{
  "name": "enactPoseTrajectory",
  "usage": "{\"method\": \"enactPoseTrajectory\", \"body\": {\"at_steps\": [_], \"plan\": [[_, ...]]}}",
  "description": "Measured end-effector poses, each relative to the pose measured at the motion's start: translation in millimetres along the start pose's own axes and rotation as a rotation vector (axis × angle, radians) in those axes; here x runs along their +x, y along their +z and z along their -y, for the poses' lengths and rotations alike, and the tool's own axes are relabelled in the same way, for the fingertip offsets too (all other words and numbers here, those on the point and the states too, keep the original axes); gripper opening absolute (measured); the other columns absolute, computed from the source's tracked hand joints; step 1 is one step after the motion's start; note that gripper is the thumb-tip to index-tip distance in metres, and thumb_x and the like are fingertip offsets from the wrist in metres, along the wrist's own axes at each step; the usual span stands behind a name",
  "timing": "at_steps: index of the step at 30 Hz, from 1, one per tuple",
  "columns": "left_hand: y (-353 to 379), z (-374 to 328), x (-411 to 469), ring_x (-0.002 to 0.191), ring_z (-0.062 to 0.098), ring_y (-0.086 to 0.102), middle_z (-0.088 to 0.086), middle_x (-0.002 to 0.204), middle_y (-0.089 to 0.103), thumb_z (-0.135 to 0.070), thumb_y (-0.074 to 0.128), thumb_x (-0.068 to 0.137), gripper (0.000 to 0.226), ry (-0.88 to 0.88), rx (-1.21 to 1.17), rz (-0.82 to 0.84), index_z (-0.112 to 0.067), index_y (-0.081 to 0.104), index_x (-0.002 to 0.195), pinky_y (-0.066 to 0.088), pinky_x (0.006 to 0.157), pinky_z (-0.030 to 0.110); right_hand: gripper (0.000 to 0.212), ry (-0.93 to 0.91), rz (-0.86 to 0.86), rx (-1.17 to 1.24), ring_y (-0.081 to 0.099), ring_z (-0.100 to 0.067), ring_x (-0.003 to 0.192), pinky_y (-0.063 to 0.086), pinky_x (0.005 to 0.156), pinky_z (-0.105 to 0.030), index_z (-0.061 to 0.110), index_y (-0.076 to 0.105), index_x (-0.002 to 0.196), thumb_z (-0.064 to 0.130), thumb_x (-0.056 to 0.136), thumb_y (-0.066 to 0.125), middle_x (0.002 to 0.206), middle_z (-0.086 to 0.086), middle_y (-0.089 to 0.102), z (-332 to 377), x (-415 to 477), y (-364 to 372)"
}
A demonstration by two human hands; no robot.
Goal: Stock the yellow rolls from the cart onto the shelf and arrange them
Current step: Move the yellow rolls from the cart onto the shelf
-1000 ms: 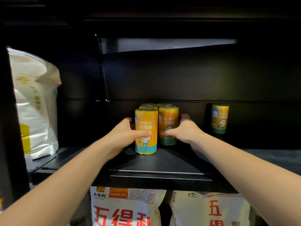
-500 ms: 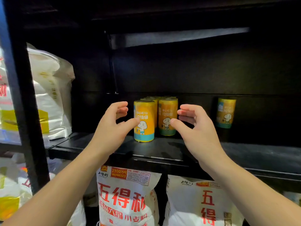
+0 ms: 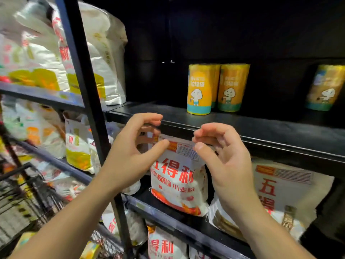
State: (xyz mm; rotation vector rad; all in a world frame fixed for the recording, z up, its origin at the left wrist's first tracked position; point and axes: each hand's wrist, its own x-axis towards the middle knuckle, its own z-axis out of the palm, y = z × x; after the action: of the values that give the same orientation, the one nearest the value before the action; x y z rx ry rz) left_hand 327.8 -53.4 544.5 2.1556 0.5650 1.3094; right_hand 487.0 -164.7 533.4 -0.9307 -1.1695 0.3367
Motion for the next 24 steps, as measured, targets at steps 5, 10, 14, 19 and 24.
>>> {"method": "enactPoseTrajectory", "body": {"at_steps": [5,10,14,19,24], "plan": [[-27,31,-48,0.108,0.010,0.062,-0.015,0.112,0.061,-0.034,0.066,0.084,0.041,-0.093,0.064,-0.021,-0.026,0.056,0.124,0.053,0.090,0.031,0.028,0.102,0.107,0.033,0.066,-0.004,0.093,0.051,0.080,-0.014,0.013,0.062,0.104,-0.008,0.085,0.066,0.099,0.005,0.068,-35,-29,44],[-67,81,-105,0.107,0.014,0.062,-0.011,0.110,0.062,-0.035,0.067,0.083,0.038,-0.266,0.082,-0.074,-0.040,0.056,0.119,0.053,0.089,0.040,0.028,0.216,0.228,0.055,0.065,-0.008,0.090,0.051,0.078,-0.017,0.017,0.060,0.101,-0.007,0.087,0.065,0.095,0.003,0.066,-71,-55,102],[-100,124,-153,0.104,0.009,0.062,-0.016,0.110,0.060,-0.042,0.065,0.079,0.036,-0.410,0.090,-0.116,-0.044,0.057,0.113,0.054,0.085,0.032,0.026,0.337,0.306,0.055,0.064,-0.010,0.090,0.053,0.079,-0.022,0.015,0.060,0.102,-0.006,0.088,0.065,0.093,0.002,0.065,-104,-76,154],[-139,182,-211,0.099,0.006,0.060,-0.010,0.111,0.058,-0.028,0.072,0.082,0.037,-0.586,0.118,-0.155,-0.030,0.059,0.117,0.054,0.086,0.034,0.027,0.441,0.391,-0.009,0.063,-0.012,0.090,0.051,0.074,-0.020,0.018,0.060,0.104,-0.004,0.088,0.065,0.098,-0.003,0.064,-150,-104,216],[-172,226,-267,0.096,0.003,0.058,-0.007,0.111,0.057,-0.024,0.072,0.087,0.033,-0.775,0.120,-0.163,-0.036,0.056,0.114,0.056,0.080,0.034,0.025,0.578,0.527,-0.073,0.060,-0.015,0.086,0.048,0.071,-0.021,0.023,0.060,0.104,0.005,0.087,0.065,0.099,-0.004,0.062,-200,-138,261]]}}
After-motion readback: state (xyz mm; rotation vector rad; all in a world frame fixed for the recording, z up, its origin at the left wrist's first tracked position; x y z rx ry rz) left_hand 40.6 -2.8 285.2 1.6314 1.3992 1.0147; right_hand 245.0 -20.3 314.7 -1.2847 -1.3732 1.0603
